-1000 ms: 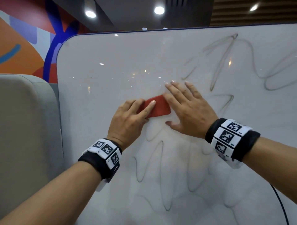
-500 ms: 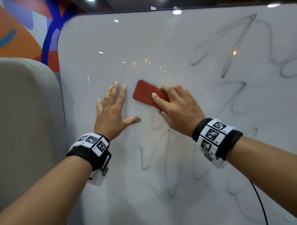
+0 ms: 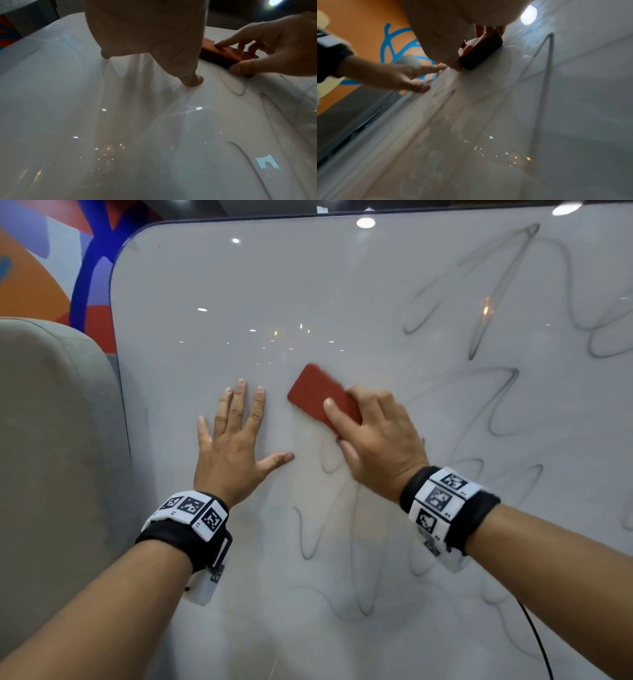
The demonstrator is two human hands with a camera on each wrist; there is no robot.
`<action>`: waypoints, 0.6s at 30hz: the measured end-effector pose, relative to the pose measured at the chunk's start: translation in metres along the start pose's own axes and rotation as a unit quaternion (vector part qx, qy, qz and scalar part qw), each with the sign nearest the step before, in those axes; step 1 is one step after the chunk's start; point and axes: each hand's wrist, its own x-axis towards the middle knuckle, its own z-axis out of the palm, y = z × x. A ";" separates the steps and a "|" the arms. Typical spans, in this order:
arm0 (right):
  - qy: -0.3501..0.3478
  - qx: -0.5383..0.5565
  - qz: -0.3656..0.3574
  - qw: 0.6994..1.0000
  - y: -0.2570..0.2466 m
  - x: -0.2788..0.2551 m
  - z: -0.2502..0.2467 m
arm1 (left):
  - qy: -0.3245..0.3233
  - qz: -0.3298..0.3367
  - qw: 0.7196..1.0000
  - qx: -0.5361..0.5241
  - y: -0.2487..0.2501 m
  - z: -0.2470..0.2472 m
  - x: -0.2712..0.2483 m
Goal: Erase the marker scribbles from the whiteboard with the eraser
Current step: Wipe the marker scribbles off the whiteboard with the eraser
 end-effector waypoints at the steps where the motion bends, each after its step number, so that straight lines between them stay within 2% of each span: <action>1: -0.017 0.002 -0.030 0.999 -0.006 -0.009 0.004 | 0.001 0.003 1.000 -0.001 -0.001 0.000 -0.001; 4: -0.056 -0.006 -0.120 0.991 -0.005 -0.020 0.004 | -0.004 0.018 1.000 0.007 -0.006 0.001 -0.004; 6: -0.060 -0.006 -0.139 0.988 0.007 -0.010 -0.002 | -0.005 0.020 1.000 0.010 -0.008 0.001 -0.006; 10: -0.027 -0.014 -0.063 0.998 0.023 0.013 -0.013 | -0.005 0.018 1.000 0.015 -0.010 0.002 -0.009; 14: -0.005 -0.010 0.005 1.000 -0.002 -0.006 0.000 | -0.007 0.019 1.000 0.020 -0.012 0.006 -0.012; 16: -0.028 0.000 -0.050 0.998 -0.014 -0.024 0.007 | -0.010 0.023 1.000 0.018 -0.014 0.006 -0.014; 18: -0.067 -0.004 -0.147 0.987 -0.012 -0.034 0.006 | -0.015 0.031 0.999 0.024 -0.018 0.006 -0.015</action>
